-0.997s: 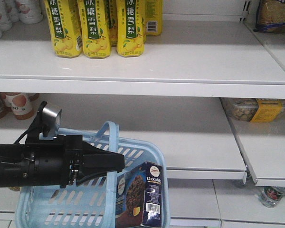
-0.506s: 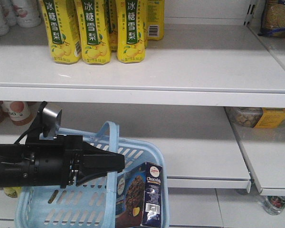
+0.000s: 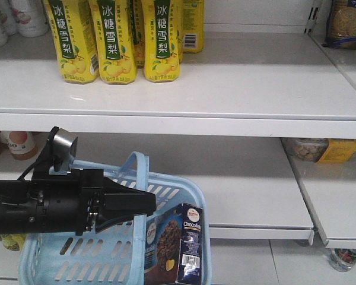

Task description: Left arm holds basket, right arm returns cookies

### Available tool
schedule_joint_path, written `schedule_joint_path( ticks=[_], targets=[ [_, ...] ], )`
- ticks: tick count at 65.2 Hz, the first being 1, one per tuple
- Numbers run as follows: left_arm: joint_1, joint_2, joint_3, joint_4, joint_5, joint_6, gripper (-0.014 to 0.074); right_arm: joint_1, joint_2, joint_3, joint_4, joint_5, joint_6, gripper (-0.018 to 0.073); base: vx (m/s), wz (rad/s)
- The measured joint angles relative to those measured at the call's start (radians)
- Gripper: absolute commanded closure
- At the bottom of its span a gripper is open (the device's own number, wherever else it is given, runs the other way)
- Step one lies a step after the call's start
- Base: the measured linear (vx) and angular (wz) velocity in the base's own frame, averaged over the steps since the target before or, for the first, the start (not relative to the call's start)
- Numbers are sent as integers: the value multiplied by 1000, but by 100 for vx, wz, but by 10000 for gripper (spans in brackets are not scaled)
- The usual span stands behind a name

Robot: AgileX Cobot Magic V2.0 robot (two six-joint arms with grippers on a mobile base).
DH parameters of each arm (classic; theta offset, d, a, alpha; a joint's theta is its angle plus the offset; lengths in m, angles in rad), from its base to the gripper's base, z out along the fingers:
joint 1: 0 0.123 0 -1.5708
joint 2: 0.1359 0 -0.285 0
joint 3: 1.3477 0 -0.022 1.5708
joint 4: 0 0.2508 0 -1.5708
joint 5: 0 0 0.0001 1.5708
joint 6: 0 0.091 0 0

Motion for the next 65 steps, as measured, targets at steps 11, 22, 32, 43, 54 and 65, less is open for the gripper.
schedule_joint_path(
  ticks=[11,22,32,43,54,65],
  targets=[
    [0,0,0,0,0,0,599,0,0,0,0,0,0,565,0,0],
    [0,0,0,0,0,0,599,0,0,0,0,0,0,565,0,0],
    [0,0,0,0,0,0,599,0,0,0,0,0,0,565,0,0],
    [0,0,0,0,0,0,599,0,0,0,0,0,0,565,0,0],
    [0,0,0,0,0,0,599,0,0,0,0,0,0,565,0,0],
    [0,0,0,0,0,0,599,0,0,0,0,-3,0,565,0,0]
  ],
)
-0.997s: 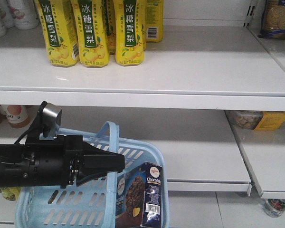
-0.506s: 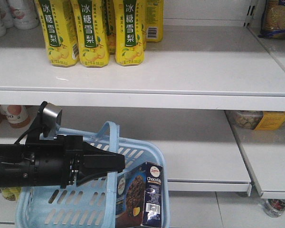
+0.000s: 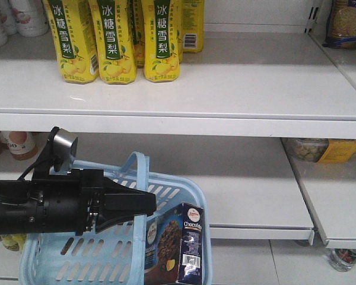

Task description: Left arm holds basket, right arm returns cookies

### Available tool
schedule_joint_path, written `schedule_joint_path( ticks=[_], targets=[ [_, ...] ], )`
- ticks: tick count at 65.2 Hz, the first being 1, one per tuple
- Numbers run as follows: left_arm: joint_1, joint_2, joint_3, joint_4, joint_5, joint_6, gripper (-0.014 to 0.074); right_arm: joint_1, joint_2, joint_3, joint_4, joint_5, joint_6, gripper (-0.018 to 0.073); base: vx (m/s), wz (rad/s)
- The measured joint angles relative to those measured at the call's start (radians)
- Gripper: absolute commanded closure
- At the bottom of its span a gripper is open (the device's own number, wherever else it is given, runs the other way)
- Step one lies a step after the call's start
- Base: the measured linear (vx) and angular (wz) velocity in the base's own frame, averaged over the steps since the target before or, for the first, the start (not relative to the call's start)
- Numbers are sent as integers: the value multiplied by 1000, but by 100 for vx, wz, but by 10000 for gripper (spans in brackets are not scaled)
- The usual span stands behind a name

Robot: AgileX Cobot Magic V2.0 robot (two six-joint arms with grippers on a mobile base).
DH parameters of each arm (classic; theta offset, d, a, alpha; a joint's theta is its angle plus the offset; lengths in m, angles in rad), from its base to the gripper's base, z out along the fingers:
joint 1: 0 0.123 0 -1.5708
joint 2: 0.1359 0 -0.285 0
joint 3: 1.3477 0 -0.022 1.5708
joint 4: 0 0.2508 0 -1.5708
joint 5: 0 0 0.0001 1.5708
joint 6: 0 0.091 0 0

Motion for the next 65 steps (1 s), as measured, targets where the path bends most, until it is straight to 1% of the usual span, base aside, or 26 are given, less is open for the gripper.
schedule_joint_path(
  ticks=[11,17,22,31,40,49,65],
  targets=[
    [0,0,0,0,0,0,599,0,0,0,22,-32,7,565,0,0],
    [0,0,0,0,0,0,599,0,0,-1,38,-41,31,565,0,0],
    [0,0,0,0,0,0,599,0,0,-26,67,-11,66,565,0,0],
    [0,0,0,0,0,0,599,0,25,-158,85,83,80,565,0,0],
    [0,0,0,0,0,0,599,0,130,-270,87,167,82,565,0,0],
    [0,0,0,0,0,0,599,0,269,-338,87,193,83,565,0,0],
    [0,0,0,0,0,0,599,0,441,-355,99,191,84,565,0,0]
  ],
)
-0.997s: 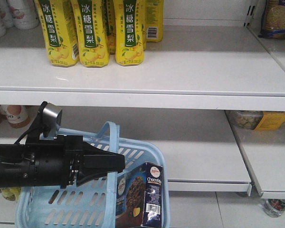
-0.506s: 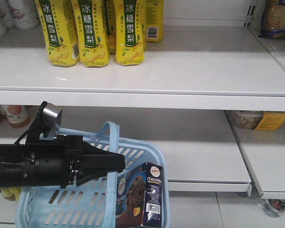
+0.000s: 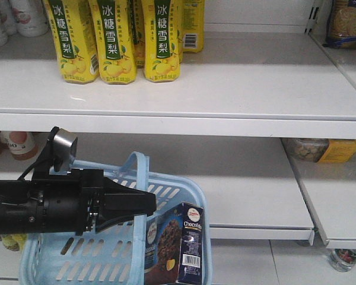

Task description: Left arm holds basket, right arm returns cookies

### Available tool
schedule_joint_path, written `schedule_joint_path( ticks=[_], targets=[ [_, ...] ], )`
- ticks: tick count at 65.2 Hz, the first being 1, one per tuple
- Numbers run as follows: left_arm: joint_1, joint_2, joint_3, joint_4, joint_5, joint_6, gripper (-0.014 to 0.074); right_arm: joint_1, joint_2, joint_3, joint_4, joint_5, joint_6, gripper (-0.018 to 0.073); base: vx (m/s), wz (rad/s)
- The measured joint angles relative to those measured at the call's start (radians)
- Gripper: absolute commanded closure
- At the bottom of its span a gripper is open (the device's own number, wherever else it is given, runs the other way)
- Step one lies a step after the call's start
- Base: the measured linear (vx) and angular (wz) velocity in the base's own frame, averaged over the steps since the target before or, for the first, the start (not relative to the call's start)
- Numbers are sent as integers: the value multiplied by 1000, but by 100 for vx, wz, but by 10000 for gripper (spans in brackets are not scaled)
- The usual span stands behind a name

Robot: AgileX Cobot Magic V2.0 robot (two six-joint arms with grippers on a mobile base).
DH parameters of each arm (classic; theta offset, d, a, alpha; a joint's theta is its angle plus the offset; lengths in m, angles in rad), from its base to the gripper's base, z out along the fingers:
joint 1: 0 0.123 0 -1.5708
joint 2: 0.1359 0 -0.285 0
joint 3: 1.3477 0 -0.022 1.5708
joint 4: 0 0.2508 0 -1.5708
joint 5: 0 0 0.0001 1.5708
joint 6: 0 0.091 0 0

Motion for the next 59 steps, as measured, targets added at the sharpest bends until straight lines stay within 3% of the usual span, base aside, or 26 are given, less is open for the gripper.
schedule_joint_path(
  ticks=[20,46,59],
  targets=[
    [0,0,0,0,0,0,599,0,59,0,4,-6,1,504,0,0],
    [0,0,0,0,0,0,599,0,59,0,11,-7,2,99,0,0],
    [0,0,0,0,0,0,599,0,59,0,103,-5,2,42,0,0]
  ],
)
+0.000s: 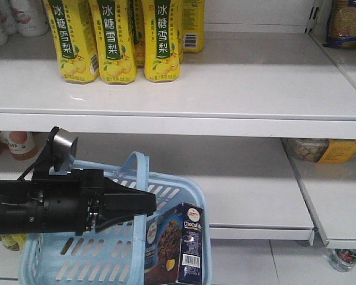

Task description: Left arm holds basket, right arm returns cookies

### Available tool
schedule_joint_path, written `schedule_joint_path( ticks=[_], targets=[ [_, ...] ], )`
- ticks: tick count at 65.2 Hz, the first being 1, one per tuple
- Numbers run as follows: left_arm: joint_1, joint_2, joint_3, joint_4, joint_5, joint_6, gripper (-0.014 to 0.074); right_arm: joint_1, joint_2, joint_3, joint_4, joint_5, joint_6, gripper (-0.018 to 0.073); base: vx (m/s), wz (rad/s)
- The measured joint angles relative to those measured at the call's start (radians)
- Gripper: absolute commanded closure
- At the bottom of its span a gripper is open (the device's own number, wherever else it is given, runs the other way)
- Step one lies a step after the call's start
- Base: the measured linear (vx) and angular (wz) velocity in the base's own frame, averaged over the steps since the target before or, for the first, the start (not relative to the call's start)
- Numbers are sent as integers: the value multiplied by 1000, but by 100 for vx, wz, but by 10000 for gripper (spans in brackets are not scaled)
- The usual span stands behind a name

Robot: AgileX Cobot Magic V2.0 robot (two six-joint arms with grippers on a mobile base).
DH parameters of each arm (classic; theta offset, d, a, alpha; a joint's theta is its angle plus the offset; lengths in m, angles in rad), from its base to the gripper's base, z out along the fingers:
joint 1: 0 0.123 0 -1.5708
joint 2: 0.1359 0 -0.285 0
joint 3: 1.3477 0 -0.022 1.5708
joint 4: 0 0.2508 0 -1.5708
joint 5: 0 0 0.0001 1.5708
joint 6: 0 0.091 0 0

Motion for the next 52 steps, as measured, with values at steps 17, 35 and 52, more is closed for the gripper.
schedule_joint_path(
  ticks=[17,35,52],
  targets=[
    [0,0,0,0,0,0,599,61,89,-95,200,94,-50,42,0,0],
    [0,0,0,0,0,0,599,296,398,-289,373,206,-145,42,0,0],
    [0,0,0,0,0,0,599,475,693,-399,551,229,-261,42,0,0]
  ],
)
